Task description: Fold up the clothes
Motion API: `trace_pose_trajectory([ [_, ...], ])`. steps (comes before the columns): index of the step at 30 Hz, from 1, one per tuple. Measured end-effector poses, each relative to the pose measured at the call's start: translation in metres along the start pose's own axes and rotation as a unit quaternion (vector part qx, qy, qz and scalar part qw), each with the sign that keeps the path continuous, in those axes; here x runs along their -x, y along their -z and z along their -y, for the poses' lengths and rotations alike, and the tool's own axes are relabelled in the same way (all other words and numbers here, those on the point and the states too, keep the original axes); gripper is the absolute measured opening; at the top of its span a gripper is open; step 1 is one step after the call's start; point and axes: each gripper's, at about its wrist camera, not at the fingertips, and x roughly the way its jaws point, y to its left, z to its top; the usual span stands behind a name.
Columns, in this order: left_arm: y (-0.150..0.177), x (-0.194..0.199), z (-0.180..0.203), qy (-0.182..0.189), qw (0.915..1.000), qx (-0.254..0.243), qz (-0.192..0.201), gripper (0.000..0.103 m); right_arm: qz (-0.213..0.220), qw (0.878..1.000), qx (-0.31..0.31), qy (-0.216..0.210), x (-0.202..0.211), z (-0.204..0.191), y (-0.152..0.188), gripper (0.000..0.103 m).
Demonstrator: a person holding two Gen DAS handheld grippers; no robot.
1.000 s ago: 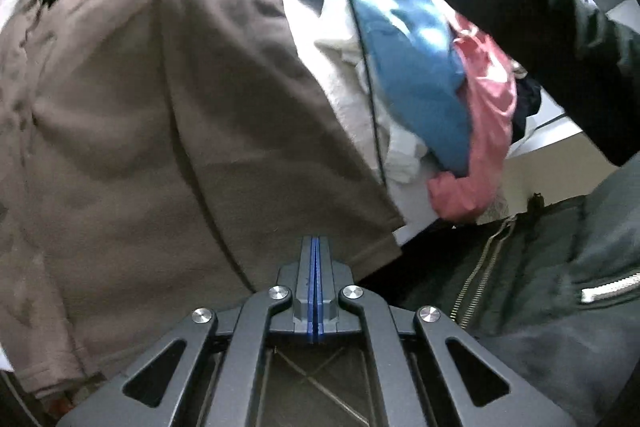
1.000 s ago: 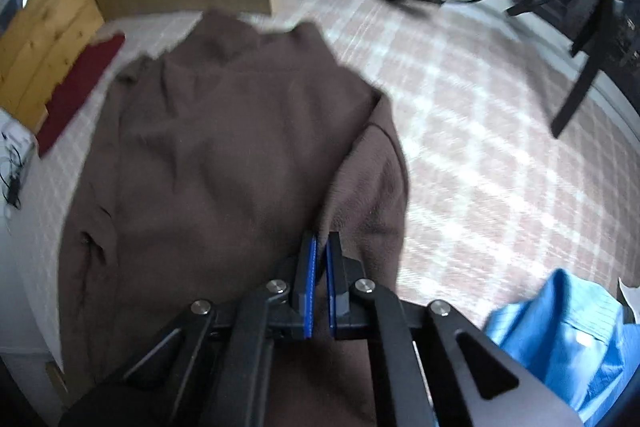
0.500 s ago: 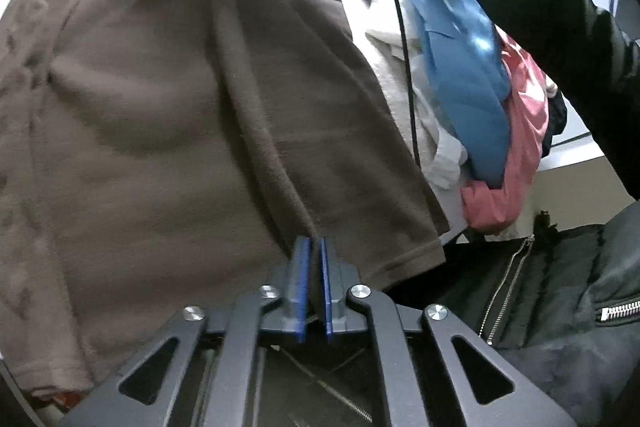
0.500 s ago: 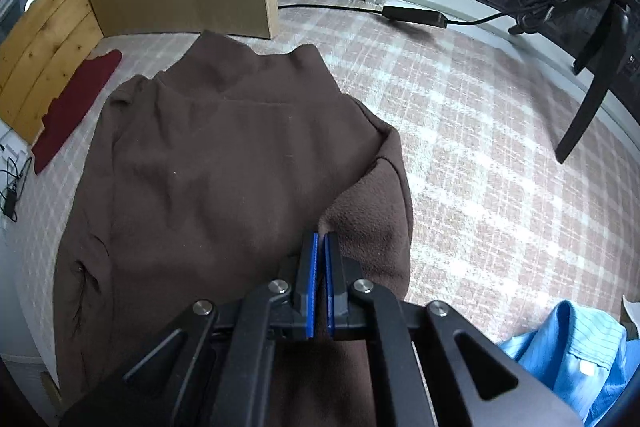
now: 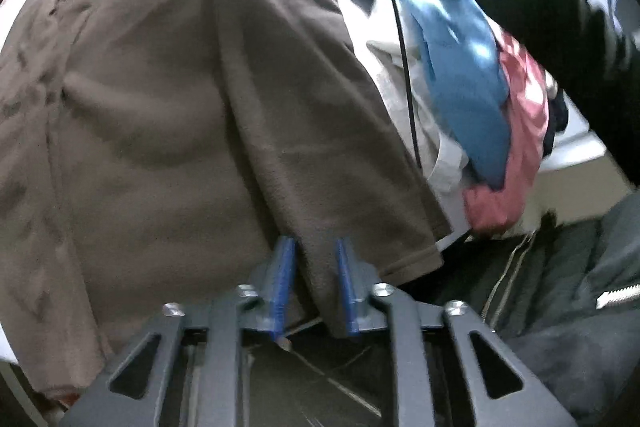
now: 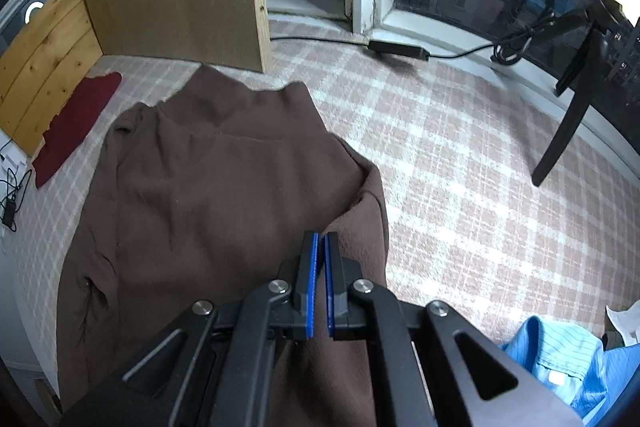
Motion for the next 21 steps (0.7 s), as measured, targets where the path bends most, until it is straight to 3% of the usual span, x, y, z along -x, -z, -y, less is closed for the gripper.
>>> trace_pose_trajectory([
  [3,0.002,0.007,-0.001,-0.011,0.9998,-0.003,0.018,0.001,0.031,0.999,-0.01,0.007,0.007,0.003,-0.004,0.003],
  [6,0.002,0.031,-0.001,-0.024,0.9978,0.003,0.062,0.001,0.015,1.0,-0.006,-0.004,0.002,0.003,-0.005,0.003],
  [9,0.0,0.019,-0.016,-0.03,0.9989,0.027,0.021,0.002,-0.016,1.0,0.008,-0.012,-0.007,0.0,-0.002,0.005],
  [11,0.003,0.009,-0.018,-0.038,0.9988,0.029,-0.013,0.011,-0.036,0.999,0.017,-0.017,-0.012,-0.002,-0.001,0.007],
  [14,0.009,0.013,-0.011,-0.036,0.9991,0.016,-0.014,0.021,-0.039,0.999,0.021,-0.004,0.016,0.001,0.015,0.031],
  [15,0.011,0.018,-0.01,-0.035,0.9992,0.015,-0.009,0.022,-0.038,0.999,0.024,0.004,0.028,0.006,0.025,0.046],
  [16,0.013,0.022,-0.008,-0.037,0.9992,0.015,-0.005,0.022,-0.037,0.999,0.026,0.013,0.041,0.012,0.036,0.054],
  [19,0.016,0.034,-0.003,-0.05,0.9987,0.008,0.012,0.022,-0.054,0.998,-0.011,0.02,0.062,0.044,0.072,0.054],
  [21,0.017,0.041,0.002,-0.052,0.9983,0.001,0.026,0.022,-0.089,0.995,-0.037,-0.008,0.057,0.058,0.089,0.054],
])
